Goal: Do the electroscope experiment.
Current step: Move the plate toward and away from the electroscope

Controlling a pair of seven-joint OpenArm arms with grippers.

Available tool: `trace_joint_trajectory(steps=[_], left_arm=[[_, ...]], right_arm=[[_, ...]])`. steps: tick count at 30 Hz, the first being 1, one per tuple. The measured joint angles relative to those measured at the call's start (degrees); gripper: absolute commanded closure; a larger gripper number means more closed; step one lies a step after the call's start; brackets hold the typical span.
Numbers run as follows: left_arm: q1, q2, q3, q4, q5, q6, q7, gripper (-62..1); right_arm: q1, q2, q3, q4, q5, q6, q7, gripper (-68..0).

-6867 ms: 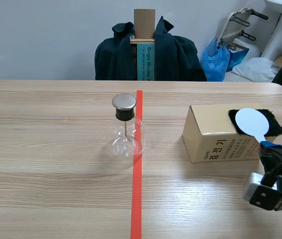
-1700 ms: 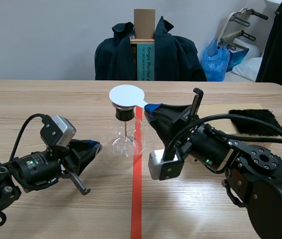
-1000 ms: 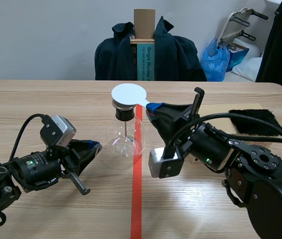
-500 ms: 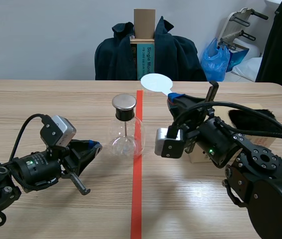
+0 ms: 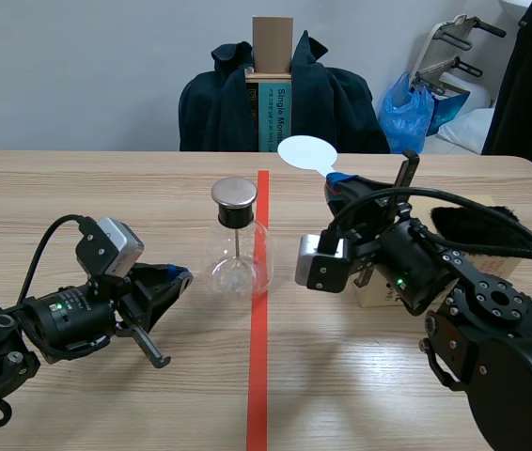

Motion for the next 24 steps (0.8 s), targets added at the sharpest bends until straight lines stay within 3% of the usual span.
trace_joint_trajectory(steps=[14,24], left_arm=[[0.0,0.0,0.0,0.0,0.0,0.0,0.0,-3.0],[0.0,0.0,0.0,0.0,0.0,0.0,0.0,-3.0]], right_arm=[[0.0,0.0,0.0,0.0,0.0,-0.3,15.6,-0.7],[0.0,0.0,0.0,0.0,0.0,-0.6,21.5,-0.7]])
